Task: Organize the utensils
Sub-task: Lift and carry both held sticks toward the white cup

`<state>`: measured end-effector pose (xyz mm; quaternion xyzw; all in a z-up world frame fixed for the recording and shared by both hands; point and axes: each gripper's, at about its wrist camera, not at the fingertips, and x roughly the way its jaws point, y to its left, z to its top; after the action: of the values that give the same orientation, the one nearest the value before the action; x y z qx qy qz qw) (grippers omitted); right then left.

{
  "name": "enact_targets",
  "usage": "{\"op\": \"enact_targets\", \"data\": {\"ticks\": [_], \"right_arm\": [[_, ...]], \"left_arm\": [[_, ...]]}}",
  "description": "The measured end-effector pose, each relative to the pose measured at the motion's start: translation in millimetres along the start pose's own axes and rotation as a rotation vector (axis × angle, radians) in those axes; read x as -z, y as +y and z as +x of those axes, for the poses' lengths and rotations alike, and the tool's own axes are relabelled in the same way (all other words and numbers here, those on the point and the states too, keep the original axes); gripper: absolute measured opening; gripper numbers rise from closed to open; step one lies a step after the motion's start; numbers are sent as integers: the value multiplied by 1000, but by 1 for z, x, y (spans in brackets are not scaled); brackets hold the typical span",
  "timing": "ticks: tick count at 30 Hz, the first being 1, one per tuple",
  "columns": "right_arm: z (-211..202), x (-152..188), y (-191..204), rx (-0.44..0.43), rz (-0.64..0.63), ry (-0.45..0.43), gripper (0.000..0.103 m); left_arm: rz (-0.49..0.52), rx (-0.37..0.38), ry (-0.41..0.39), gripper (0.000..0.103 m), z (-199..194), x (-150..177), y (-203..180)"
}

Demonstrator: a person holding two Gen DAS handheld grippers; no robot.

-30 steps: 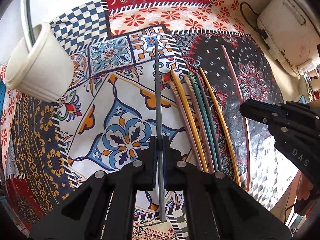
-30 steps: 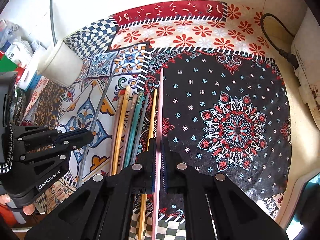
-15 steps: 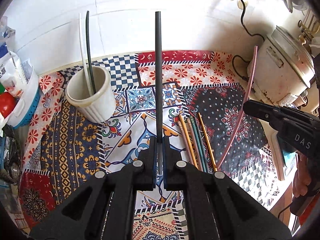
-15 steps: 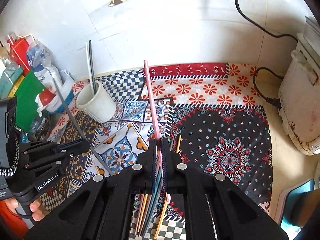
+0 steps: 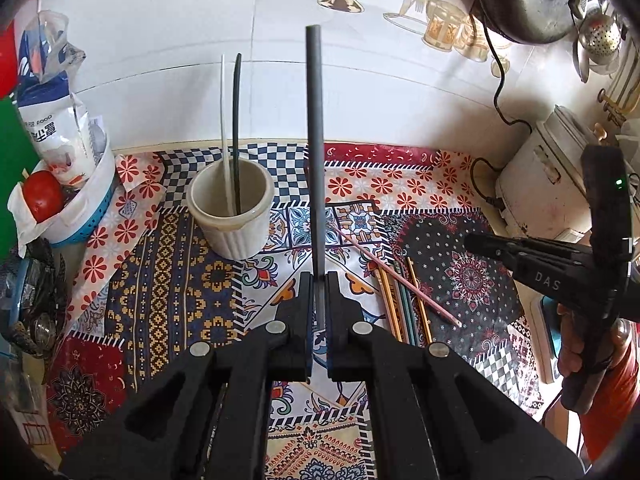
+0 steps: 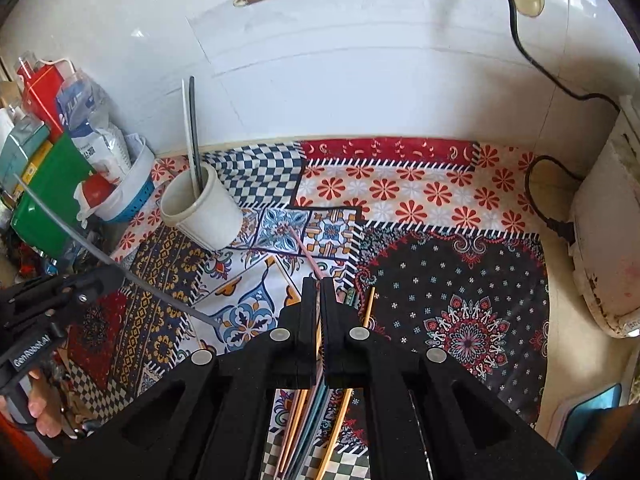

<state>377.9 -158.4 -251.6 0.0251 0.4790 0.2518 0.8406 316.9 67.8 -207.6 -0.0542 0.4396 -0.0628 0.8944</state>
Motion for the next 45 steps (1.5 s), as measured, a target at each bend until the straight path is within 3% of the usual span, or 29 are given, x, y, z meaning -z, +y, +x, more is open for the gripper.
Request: {"op": "enact_targets", "data": {"ticks": [4, 9, 12, 22, 25, 28, 33, 45], "right_arm": [[37, -1, 1, 28, -51, 115, 18], [83, 0, 8, 46, -93, 218, 19], [103, -4, 14, 83, -123, 238, 19], [147, -21, 26, 88, -171, 283, 19], [152, -22, 27, 91, -186, 274, 19], [152, -20, 29, 101, -196, 253, 8], [143, -22, 23, 86, -134, 199, 5], [25, -12, 10, 50, -8, -55, 5]], "left_arm": [[-51, -9, -12, 3, -7, 3, 17], [-87, -29, -21, 3, -13, 8, 33], [-103, -34, -21, 3, -14, 10, 39], [-152, -46, -4, 3, -9, 12, 50], [-160, -49, -4, 3, -10, 12, 51], [-160, -54, -6, 3, -11, 12, 50], [-162, -58, -15, 3, -13, 10, 49], [-153, -50, -67, 3, -29, 5, 42]]}}
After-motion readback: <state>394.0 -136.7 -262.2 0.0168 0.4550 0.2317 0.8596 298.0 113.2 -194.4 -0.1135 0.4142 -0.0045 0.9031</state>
